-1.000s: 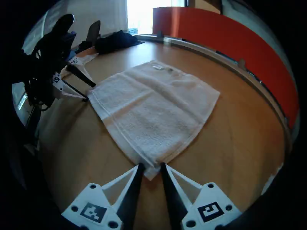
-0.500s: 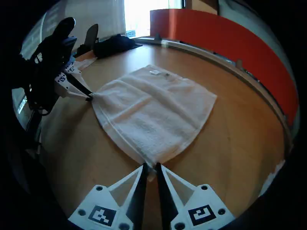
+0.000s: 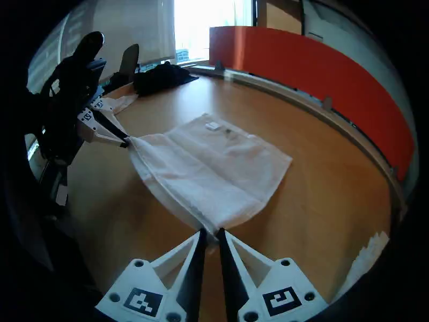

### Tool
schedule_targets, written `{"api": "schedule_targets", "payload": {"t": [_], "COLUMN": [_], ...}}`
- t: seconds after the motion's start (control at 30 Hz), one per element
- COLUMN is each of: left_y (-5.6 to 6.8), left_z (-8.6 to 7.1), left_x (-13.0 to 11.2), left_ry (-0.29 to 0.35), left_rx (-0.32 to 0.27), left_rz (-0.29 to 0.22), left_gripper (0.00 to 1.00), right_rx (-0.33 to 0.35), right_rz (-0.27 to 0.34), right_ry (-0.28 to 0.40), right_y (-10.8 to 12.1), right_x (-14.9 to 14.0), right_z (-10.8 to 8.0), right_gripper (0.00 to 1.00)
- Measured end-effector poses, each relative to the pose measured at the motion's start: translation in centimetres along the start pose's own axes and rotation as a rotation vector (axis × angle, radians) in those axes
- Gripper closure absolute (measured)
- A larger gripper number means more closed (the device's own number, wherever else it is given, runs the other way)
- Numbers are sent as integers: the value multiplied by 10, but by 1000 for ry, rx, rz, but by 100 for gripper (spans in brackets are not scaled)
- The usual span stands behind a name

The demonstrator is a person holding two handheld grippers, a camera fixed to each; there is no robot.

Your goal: Fold towel

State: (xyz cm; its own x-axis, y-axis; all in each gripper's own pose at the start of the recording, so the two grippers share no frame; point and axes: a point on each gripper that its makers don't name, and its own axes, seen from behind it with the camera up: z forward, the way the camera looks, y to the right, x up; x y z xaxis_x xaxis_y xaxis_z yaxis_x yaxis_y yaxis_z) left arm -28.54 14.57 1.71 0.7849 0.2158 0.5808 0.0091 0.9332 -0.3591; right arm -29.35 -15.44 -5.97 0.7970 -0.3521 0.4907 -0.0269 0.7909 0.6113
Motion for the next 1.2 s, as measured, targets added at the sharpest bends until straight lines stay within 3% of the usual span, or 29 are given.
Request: {"api": "schedule_targets", "payload": {"t": [0.53,0.83,1.2], "left_y": [10,17,21], "left_z": [-46,-65,-71], "left_x": [21,29,27], "left_ry": [12,19,15], "left_rx": [-8,-27,-36], "left_rz": [-2,-7,-34], "left_gripper": [85,85,85], "right_rx": [30,38,46], "right_rz": [-8,-4,-7], "right_ry": [44,45,33], "right_y": [-18,-20,-21], "right_x": [32,38,40], "right_z": [-46,-61,-66], "right_gripper": [82,82,82]}}
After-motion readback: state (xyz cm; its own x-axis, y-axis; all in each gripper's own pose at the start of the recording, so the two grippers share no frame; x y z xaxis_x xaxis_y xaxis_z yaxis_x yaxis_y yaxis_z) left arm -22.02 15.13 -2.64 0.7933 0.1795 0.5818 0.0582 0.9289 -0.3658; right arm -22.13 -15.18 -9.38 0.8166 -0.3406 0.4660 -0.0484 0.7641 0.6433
